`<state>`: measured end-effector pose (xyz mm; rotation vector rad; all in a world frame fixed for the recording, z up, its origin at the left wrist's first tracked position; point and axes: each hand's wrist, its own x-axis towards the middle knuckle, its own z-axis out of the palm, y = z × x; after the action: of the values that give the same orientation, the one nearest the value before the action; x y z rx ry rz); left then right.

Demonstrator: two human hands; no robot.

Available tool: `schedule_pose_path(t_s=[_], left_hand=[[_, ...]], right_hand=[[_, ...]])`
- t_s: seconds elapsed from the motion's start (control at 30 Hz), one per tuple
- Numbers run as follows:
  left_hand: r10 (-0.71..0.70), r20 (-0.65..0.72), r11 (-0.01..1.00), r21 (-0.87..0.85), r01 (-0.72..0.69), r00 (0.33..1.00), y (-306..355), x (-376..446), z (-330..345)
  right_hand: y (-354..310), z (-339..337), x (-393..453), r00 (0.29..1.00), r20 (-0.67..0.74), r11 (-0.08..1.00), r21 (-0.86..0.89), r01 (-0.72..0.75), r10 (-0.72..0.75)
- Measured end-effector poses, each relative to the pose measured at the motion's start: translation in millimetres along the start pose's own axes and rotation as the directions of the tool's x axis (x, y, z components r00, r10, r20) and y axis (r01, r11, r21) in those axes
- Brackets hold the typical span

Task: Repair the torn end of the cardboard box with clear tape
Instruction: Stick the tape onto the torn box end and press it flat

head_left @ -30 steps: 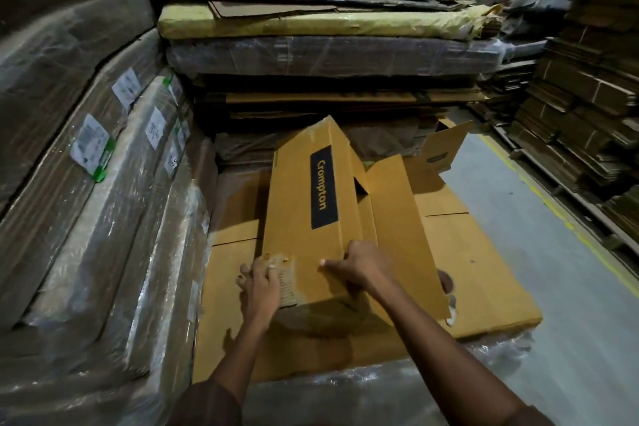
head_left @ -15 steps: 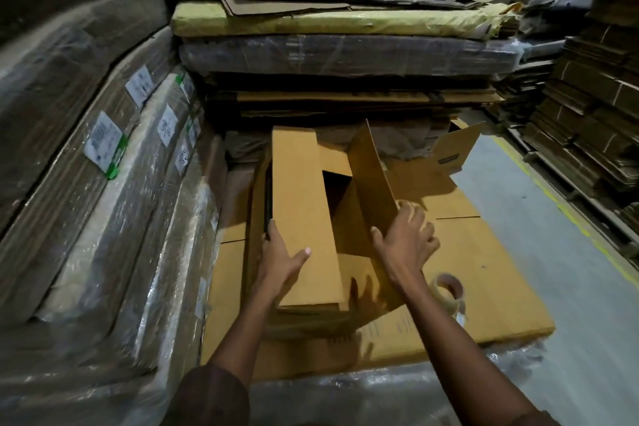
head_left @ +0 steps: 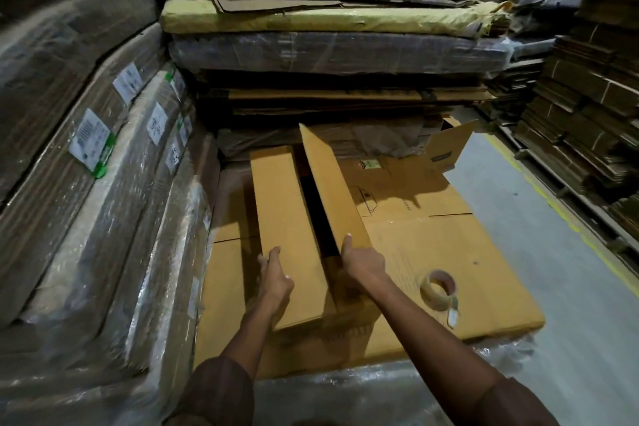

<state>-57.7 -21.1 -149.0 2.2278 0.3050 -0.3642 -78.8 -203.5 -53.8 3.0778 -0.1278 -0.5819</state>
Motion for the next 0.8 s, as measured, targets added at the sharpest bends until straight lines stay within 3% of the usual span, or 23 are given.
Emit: schedule_pose_path(t_s=[0.2,0.33,0.5,0.8], left_hand=[[0.003,-0.054,0.998,0.065,0.000,0.999,-5.7,4.8,-14.8],[0.007,-0.026,0.996,0.094,-0.005,1.000,-9.1,3.3,-23.7],[0.006,-0.007,0.980,0.197,-0.004,1.000,-1.8,-8.2,-22.6],[-0.064,-0.002,0.960,0.271,0.062,0.998,13.0,-24.6,-20.3]], right_hand=[[-24.0,0.3,-6.1,0.999,0.038,0.995,0.094,0.036,-0.039],[-23.1,4.7,1.7,0.981,0.192,0.979,0.202,-0.020,-0.020],[-14.1,22.8,-1.2,1.000,0.017,0.994,0.106,0.018,-0.020],[-19.4,23.5,-1.4,0.997,0.010,0.996,0.043,0.072,-0.073]])
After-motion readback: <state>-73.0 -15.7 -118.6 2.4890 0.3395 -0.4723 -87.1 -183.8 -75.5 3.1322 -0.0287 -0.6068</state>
